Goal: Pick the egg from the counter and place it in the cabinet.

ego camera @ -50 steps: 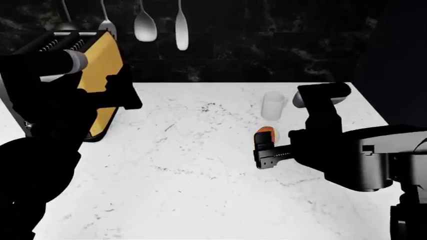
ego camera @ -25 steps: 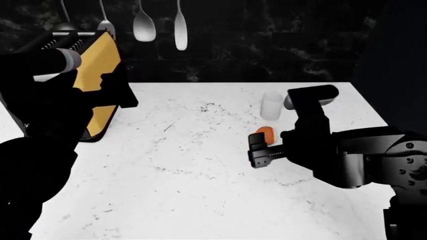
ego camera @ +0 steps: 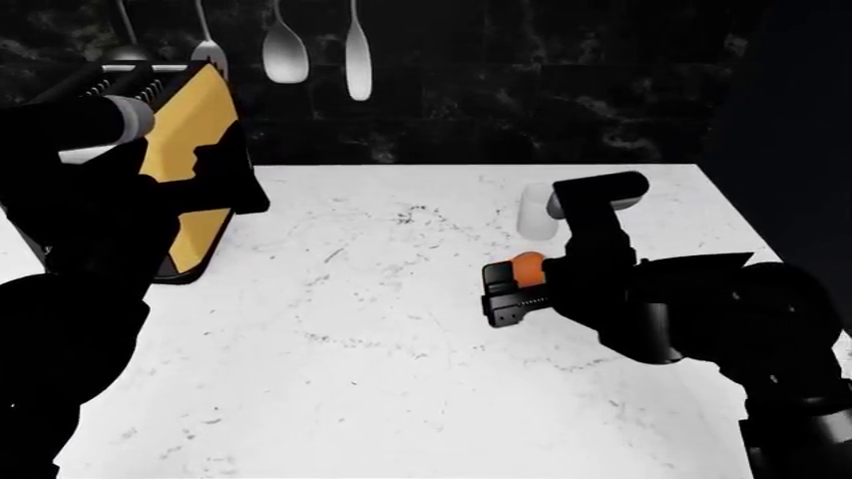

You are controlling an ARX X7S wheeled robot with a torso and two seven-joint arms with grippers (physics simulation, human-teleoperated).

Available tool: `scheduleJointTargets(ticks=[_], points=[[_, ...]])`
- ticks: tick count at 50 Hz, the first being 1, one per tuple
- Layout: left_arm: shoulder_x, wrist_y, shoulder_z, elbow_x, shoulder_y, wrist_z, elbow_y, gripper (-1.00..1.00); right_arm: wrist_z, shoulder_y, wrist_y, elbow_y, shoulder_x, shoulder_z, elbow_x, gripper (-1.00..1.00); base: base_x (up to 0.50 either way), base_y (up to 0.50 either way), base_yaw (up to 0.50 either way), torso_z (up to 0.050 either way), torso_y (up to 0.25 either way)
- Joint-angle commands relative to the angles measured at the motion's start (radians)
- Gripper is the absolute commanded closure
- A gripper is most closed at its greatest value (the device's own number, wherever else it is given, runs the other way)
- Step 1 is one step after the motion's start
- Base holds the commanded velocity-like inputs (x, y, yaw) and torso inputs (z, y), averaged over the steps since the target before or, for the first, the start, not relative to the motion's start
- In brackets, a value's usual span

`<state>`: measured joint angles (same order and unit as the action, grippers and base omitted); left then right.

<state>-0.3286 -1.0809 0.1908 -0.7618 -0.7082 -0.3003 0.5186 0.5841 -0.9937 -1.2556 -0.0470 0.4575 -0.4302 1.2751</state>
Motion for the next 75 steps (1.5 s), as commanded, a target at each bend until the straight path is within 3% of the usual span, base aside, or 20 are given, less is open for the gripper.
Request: scheduleJointTargets(ticks=[1,7,8,20,36,61,75], points=[[-0.035,0.004,-0.062,-0.001,0.127,-0.003,-0.006,-1.00,-0.063,-0.008,0.050,-0.027,0.000,-0.050,-0.066,-1.00,0.00,0.00,0.00,0.000,0.000],[-0.038,0.010,-0.066,0.000,0.127,-0.002,-0.010,-1.00,-0.080,-0.011,0.067,-0.038,0.001,-0.066,-0.088,-1.00,0.00,0.00,0.00,0.000,0.000],[-0.038,0.010,-0.066,0.000,0.127,-0.003,-0.010,-1.00,-0.085,-0.013,0.073,-0.039,0.001,-0.070,-0.095,1.00,0.00,0.00,0.00,0.000,0.000],[-0.042,0.013,-0.069,-0.006,0.128,-0.006,-0.007,-1.00,-0.186,-0.029,0.155,0.059,0.044,-0.132,-0.178,1.00,0.00,0.00,0.00,0.000,0.000],[-0.037,-0.001,-0.073,-0.028,0.119,-0.022,0.014,-1.00,-0.094,0.041,0.172,0.375,0.129,0.028,0.024,1.00,0.00,0.01,0.01,0.000,0.000],[-0.024,-0.064,-0.035,-0.118,0.075,-0.092,0.121,-1.00,-0.017,0.176,0.517,0.672,0.128,0.154,-0.258,1.00,0.00,0.01,0.01,0.000,0.000],[-0.021,-0.183,0.030,-0.257,-0.040,-0.168,0.158,-1.00,0.178,-0.002,0.399,0.765,0.120,0.221,0.025,1.00,0.00,0.00,0.00,0.000,0.000]])
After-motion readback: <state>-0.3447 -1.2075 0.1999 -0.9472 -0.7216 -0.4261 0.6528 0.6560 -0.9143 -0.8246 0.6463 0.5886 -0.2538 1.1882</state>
